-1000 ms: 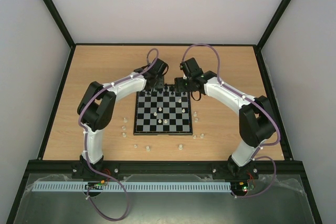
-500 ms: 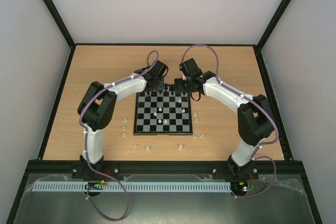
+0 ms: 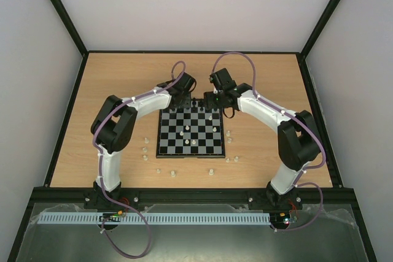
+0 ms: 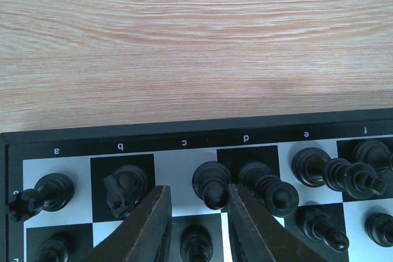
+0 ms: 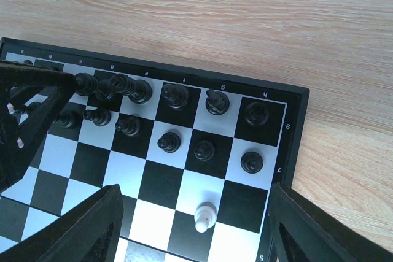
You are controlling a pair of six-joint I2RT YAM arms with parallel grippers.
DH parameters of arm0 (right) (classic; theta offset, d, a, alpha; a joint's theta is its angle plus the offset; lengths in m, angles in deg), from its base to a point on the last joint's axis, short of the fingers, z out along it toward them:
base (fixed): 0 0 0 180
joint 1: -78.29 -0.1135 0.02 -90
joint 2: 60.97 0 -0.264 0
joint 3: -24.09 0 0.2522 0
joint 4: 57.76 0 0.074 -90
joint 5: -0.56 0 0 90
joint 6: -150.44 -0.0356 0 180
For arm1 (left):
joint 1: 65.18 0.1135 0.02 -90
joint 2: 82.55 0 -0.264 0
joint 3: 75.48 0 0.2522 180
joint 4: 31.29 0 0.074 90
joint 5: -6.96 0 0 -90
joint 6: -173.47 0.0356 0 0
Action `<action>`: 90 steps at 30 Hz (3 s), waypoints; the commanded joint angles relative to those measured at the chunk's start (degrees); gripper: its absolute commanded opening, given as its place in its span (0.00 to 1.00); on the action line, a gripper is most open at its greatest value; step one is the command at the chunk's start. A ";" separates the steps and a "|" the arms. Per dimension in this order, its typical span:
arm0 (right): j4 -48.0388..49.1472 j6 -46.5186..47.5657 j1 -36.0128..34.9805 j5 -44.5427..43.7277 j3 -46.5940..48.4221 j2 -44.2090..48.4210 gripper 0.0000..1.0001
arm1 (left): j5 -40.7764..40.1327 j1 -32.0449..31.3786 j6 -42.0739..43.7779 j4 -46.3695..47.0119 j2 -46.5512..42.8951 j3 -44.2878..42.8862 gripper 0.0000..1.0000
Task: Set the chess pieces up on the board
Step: Adjust the chess piece on the chessboard, then pick up the chess piece from the chessboard.
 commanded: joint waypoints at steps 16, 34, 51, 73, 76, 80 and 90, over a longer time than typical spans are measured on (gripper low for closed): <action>-0.18 -0.33 0.19 1.51 -0.68 -0.60 0.64 | -1.59 0.00 0.29 -2.15 2.30 -3.12 0.21; -0.03 -0.29 0.20 2.58 -0.65 -0.78 0.63 | -2.69 0.01 0.03 -2.42 0.11 -0.50 0.19; -0.04 -0.20 0.19 2.98 -0.87 -0.78 0.63 | -2.60 -1.02 -0.04 -2.54 -1.95 -0.36 0.25; 0.04 -0.42 0.19 1.44 -1.38 0.44 0.73 | -3.15 -3.27 -0.36 -4.31 -8.70 -1.05 0.68; 0.25 -0.55 0.19 1.14 -1.66 0.64 0.83 | -3.66 -3.35 -0.36 -3.66 -12.06 0.92 0.72; 0.72 -0.78 0.19 0.92 -2.41 1.71 0.99 | -5.13 -3.53 -0.45 -1.99 -18.49 6.13 0.80; -0.30 -1.90 0.19 -1.57 -3.05 5.60 0.99 | -5.15 -3.62 -2.29 -1.49 -36.33 20.29 0.99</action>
